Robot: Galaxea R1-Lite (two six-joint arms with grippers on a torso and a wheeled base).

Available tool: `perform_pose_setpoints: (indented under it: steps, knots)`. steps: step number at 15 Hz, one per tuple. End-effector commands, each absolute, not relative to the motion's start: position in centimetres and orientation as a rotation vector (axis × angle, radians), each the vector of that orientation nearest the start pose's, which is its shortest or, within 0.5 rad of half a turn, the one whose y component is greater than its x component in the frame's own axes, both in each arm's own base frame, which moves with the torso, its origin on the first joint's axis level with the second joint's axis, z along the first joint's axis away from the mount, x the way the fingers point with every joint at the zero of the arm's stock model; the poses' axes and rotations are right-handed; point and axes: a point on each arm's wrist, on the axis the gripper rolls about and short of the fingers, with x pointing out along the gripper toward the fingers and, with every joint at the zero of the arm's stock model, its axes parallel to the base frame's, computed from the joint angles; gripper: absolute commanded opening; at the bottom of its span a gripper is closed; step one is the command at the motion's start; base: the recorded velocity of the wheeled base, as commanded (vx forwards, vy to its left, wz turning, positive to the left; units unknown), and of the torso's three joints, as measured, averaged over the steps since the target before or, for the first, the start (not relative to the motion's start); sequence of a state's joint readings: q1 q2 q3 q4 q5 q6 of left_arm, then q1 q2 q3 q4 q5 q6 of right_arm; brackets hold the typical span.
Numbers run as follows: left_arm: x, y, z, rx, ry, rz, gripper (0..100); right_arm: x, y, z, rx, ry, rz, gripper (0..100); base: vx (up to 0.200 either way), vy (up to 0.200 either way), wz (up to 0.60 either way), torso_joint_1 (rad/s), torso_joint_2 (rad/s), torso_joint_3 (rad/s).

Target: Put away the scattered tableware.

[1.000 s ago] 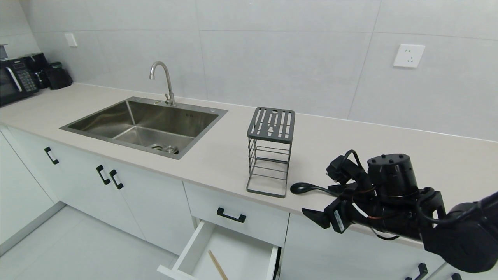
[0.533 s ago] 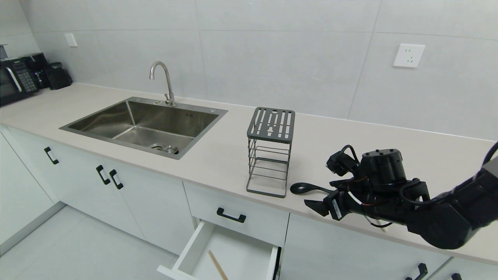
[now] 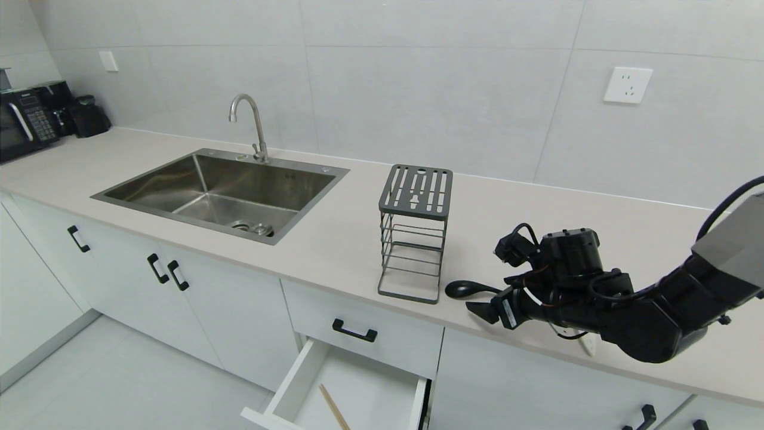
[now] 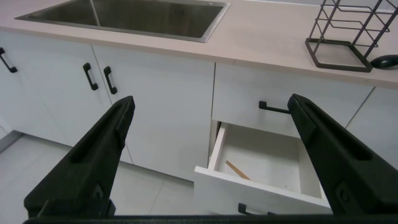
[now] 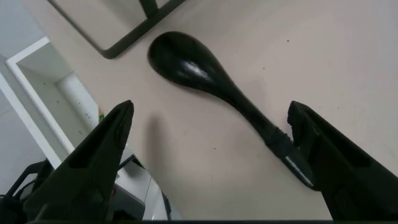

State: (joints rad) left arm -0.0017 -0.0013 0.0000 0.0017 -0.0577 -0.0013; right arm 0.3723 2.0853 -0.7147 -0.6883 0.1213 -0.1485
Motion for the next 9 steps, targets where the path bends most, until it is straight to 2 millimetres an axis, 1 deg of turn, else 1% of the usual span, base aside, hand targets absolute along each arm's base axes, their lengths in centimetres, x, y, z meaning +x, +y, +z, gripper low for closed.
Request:
perform_pose_setpoints:
  steps: [1,4,9]
  knots:
    - [-2.3,-0.1,7.5,-0.002,0.002,-0.060,100,32.1,12.4,2.9,-0.226,0.669,0.514,100,0.000,0.000,0.00,0.000,0.00,0.000]
    - [-2.3,-0.1,7.5,-0.002,0.002,-0.060,100,33.3,12.9,2.3,-0.228,0.658,0.519,100,0.000,0.000,0.00,0.000,0.00,0.000]
    - [-2.3,-0.1,7.5,-0.002,0.002,-0.058,100,33.3,12.9,1.8,-0.221,0.672,0.537,100,0.000,0.000,0.00,0.000,0.00,0.000]
